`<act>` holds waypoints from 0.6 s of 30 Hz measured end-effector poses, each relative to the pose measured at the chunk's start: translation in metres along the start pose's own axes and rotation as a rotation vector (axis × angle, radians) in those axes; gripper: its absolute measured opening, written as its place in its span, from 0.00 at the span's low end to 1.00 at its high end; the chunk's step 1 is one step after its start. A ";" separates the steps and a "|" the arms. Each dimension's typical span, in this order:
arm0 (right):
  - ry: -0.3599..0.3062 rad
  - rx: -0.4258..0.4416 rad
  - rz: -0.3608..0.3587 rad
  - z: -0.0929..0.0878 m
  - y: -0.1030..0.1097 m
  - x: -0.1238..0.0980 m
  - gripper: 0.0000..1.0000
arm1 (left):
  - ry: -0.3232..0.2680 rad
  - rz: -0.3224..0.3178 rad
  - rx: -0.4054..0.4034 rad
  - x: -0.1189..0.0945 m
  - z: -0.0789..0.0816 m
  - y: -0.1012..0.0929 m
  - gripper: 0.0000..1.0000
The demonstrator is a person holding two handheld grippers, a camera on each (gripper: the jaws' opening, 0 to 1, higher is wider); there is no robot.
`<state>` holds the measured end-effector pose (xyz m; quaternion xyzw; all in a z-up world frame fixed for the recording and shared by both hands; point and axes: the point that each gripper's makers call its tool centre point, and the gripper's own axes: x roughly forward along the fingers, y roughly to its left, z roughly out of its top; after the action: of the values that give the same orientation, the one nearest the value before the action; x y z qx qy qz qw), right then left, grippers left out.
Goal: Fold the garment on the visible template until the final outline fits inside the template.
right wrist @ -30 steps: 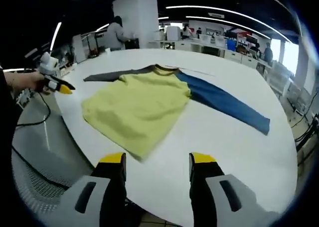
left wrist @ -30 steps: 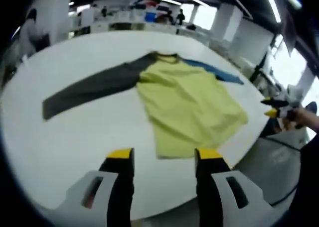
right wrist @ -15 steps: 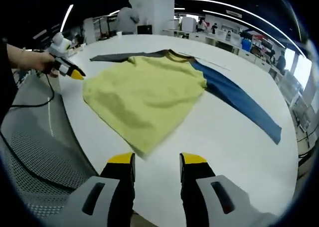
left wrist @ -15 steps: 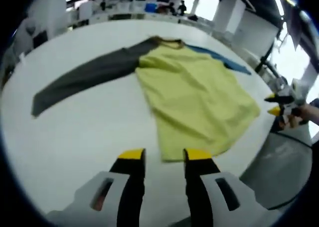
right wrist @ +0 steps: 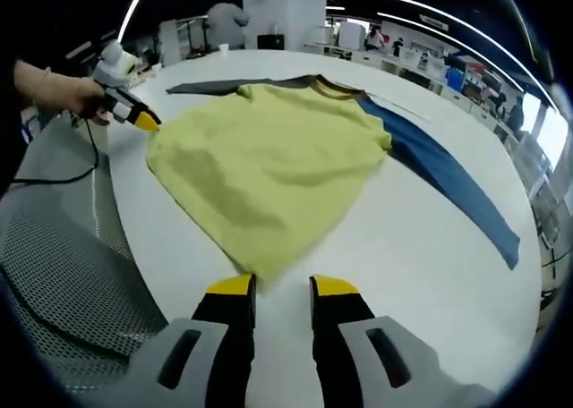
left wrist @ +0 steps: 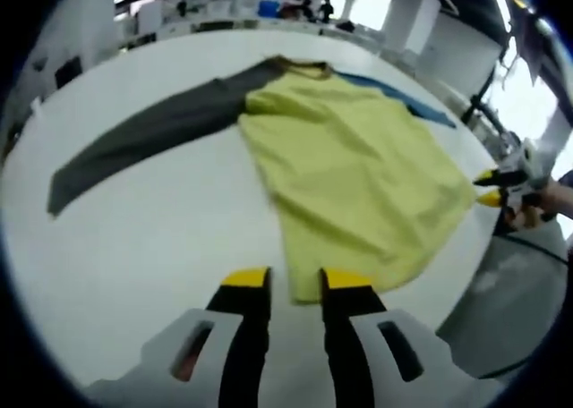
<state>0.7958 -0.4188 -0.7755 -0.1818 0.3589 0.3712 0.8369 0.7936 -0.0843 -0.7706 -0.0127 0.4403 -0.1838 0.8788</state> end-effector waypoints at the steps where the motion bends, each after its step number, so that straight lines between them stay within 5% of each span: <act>1: 0.001 0.000 0.000 0.000 0.000 0.001 0.22 | 0.000 -0.001 0.002 0.000 0.000 -0.001 0.18; 18: -0.010 0.014 -0.005 0.006 0.004 0.010 0.02 | 0.018 0.012 0.003 0.009 -0.002 0.001 0.00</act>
<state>0.8002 -0.4078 -0.7789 -0.1752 0.3568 0.3674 0.8408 0.7973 -0.0862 -0.7793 -0.0071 0.4479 -0.1791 0.8759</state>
